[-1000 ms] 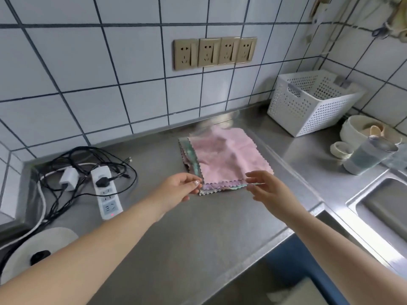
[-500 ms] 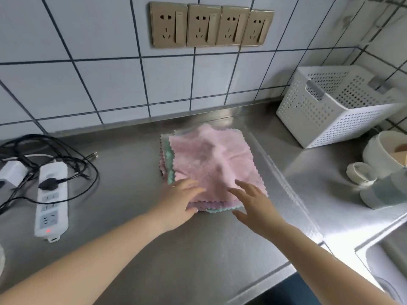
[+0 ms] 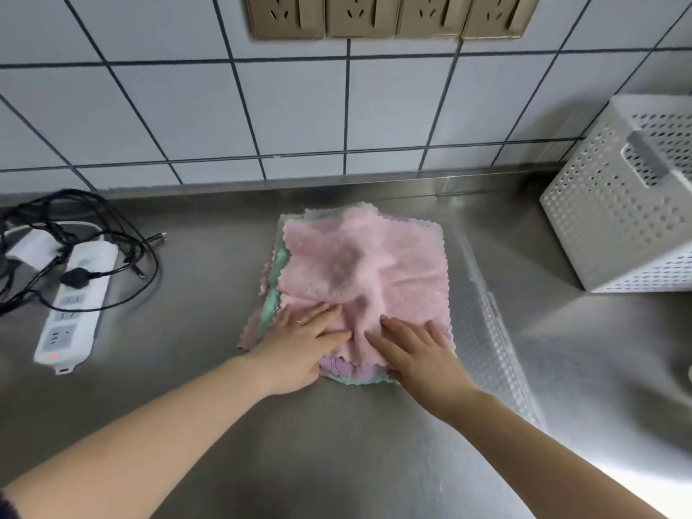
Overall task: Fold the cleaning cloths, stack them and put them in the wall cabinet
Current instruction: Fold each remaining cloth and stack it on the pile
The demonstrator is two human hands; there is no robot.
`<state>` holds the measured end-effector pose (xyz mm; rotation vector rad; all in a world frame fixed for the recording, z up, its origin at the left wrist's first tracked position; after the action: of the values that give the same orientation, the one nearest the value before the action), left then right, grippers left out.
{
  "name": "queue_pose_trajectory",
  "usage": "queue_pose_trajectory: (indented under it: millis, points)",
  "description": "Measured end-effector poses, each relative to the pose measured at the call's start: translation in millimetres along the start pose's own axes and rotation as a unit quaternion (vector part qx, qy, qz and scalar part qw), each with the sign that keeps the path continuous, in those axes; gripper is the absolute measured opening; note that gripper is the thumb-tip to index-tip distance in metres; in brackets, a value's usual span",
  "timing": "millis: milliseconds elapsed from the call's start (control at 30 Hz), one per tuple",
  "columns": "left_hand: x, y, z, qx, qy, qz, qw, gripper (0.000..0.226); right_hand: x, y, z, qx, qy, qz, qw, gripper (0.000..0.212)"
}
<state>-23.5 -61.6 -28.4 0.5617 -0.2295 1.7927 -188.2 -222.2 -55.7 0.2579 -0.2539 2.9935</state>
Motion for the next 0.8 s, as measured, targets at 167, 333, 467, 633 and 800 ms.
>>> queue_pose_trajectory:
  millis: [167,333,467,633,800]
  points:
    - [-28,-14,13,0.025,0.016,-0.004,1.000,0.064,-25,22,6,0.008,0.024,-0.008,1.000,0.085]
    - [-51,-25,23,0.035,0.043,-0.011,0.998,0.066,-47,38,11,0.016,0.027,-0.028,0.999,0.068]
    - [-49,-32,15,0.092,0.070,-0.035,0.993,0.065,-45,44,11,-0.031,0.032,-0.012,0.999,0.062]
    - [-38,-44,15,0.195,0.156,-0.050,0.967,0.047,-37,53,24,-0.219,0.095,-0.004,0.971,0.031]
    - [-36,-44,3,0.110,0.241,-0.035,0.964,0.039,-30,54,12,-0.174,0.128,0.007,0.976,0.030]
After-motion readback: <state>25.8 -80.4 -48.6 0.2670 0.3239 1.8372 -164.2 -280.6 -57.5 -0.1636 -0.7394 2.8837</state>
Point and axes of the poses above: each hand's wrist, its own x-axis away from the middle knuckle, its own z-axis out of the back of the hand, y = z × x, the point moved 1 cm from there along -x, towards the middle knuckle, and after that the axes turned 4 degrees about -y, right-handed, at the moved point
